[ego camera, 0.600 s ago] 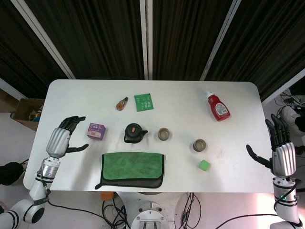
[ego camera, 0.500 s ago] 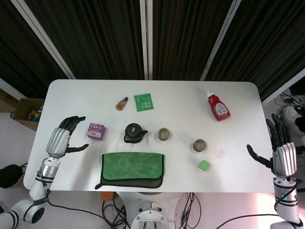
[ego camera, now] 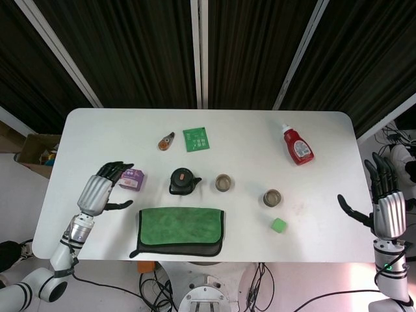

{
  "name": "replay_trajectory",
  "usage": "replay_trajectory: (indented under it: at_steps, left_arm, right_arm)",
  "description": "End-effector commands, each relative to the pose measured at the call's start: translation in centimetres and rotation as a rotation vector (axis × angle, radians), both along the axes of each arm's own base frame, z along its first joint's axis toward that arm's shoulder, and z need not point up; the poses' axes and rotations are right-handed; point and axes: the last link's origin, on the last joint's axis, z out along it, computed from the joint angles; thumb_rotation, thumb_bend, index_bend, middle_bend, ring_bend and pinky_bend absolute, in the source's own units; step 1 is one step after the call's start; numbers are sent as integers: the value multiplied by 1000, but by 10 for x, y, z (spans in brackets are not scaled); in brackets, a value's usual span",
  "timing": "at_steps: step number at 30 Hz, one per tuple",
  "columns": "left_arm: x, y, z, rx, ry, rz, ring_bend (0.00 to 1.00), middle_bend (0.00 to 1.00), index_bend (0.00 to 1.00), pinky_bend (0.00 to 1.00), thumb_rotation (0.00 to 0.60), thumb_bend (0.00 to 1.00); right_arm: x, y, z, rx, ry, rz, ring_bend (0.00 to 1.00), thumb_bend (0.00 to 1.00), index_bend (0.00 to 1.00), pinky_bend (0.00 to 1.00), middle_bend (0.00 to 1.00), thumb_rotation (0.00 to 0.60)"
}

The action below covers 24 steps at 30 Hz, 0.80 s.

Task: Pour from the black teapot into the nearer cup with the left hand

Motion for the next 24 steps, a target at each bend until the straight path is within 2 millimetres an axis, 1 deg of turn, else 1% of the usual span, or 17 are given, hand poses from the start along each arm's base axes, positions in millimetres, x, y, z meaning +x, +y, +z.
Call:
replay_trajectory:
  at_steps: [1,6,8,11,14,20,24]
  left_arm:
    - [14,2,-15,-27,33,-44,147,209,149,181,600,13]
    - [39,9,-39,-59,50,-90,135,181,145,178,600,12]
    - [47,12,-50,-80,60,-97,111,156,126,175,600,12]
    - [57,16,-66,-102,75,-96,45,97,67,168,600,12]
    - [68,23,-79,-99,76,-95,32,74,36,166,600,12]
    - [87,33,-92,-87,77,-117,32,70,26,166,600,12]
    - [94,36,-98,-97,88,-124,32,69,26,165,600,12]
  right_arm:
    - [1,-1,1,-3,3,2,0,226,0,0,0,600]
    - [1,-3,5,-10,7,-2,0,226,0,0,0,600]
    - [1,-4,6,-12,10,-5,0,226,0,0,0,600]
    - [0,-4,7,-13,14,-10,0,226,0,0,0,600]
    - [0,-5,8,-13,20,-15,0,226,0,0,0,600]
    - [-1,-5,11,-21,23,-25,0,226,0,0,0,600]
    - [-4,-5,11,-17,19,-37,0,227,0,0,0,600]
